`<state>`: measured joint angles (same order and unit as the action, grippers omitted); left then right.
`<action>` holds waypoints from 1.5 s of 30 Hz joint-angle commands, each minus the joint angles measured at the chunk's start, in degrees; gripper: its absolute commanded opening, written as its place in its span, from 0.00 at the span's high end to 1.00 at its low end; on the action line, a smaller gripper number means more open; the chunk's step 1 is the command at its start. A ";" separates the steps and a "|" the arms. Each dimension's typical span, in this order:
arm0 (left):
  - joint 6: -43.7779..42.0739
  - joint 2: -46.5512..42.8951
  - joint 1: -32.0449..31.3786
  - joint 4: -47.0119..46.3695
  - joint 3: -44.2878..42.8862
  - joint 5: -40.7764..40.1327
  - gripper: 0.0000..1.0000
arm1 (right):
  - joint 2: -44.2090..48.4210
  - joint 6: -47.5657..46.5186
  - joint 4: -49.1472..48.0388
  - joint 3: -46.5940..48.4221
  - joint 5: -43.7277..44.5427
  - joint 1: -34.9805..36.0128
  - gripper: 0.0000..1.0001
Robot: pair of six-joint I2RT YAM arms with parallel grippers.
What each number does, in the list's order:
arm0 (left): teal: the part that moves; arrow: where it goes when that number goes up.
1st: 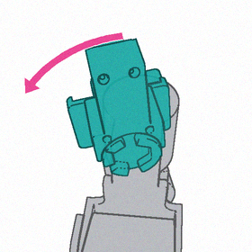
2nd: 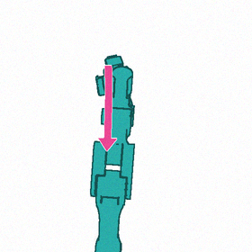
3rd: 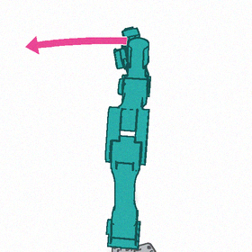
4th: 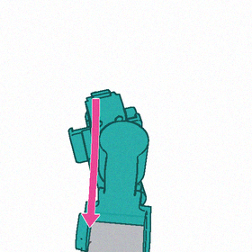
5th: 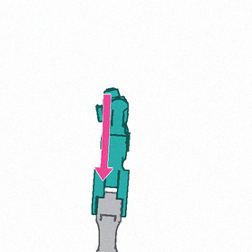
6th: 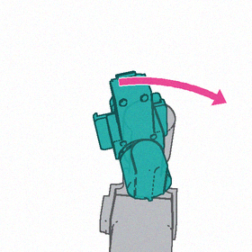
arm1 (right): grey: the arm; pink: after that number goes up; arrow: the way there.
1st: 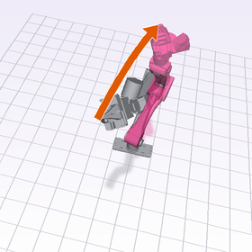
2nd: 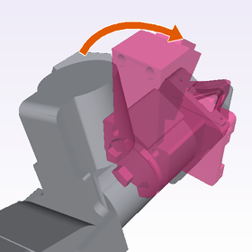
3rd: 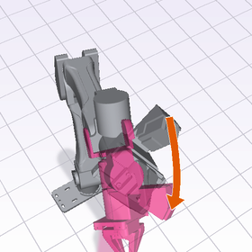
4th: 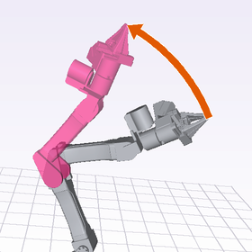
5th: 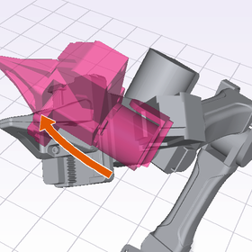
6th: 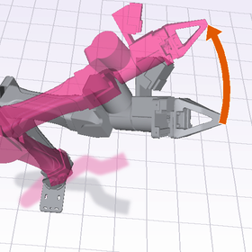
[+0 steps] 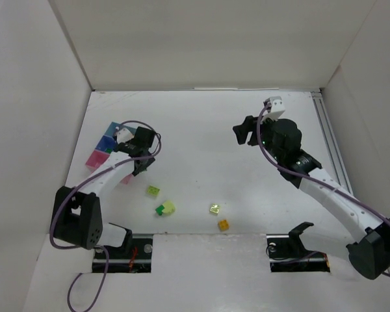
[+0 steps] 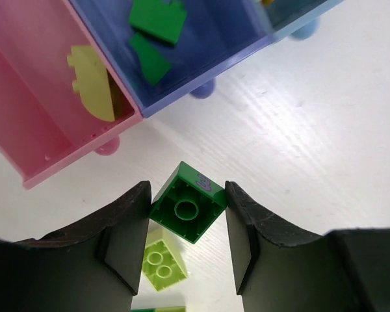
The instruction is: Sort the legos into containers by color
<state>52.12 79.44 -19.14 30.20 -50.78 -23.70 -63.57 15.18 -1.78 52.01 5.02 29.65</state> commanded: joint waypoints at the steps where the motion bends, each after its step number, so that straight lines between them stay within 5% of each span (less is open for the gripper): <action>1: -0.79 -4.73 -0.11 3.63 -4.57 -1.61 0.76 | 1.17 -0.41 -0.07 -0.77 1.22 -0.29 0.27; 6: -1.40 -4.74 2.78 4.87 -9.24 -2.49 0.76 | 1.17 -0.41 -0.06 -0.77 0.61 -0.29 0.27; 15: -3.78 -2.27 18.25 1.81 -12.76 2.43 0.76 | -0.59 -0.94 0.99 0.37 -1.85 -0.29 0.26; 27: -4.39 5.63 20.63 -3.74 -15.13 2.52 0.72 | -2.79 -1.47 2.65 1.43 -2.38 -0.82 0.26; 32: -4.39 8.19 21.16 -1.54 -16.72 1.38 0.39 | -2.79 -1.47 3.97 1.43 -2.38 -1.35 0.20; 33: -5.00 8.19 21.16 -1.54 -16.72 1.99 0.26 | -2.79 -1.47 4.59 1.43 -2.38 -1.35 0.18; 37: -6.41 5.12 21.16 -2.95 -14.61 5.42 0.08 | -0.86 -1.47 5.64 1.43 -2.38 -1.35 0.16; 41: -7.29 -0.75 20.11 -1.02 -13.12 8.49 0.06 | 1.60 -2.00 9.68 1.43 -2.38 -1.35 0.16; 45: -8.08 -8.22 12.30 0.57 -8.38 14.10 0.01 | 4.68 -2.00 13.55 -0.50 -1.85 -1.35 0.11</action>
<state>45.54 77.84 -2.24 28.56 -61.63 -15.09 -62.06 13.78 9.10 51.27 2.96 28.56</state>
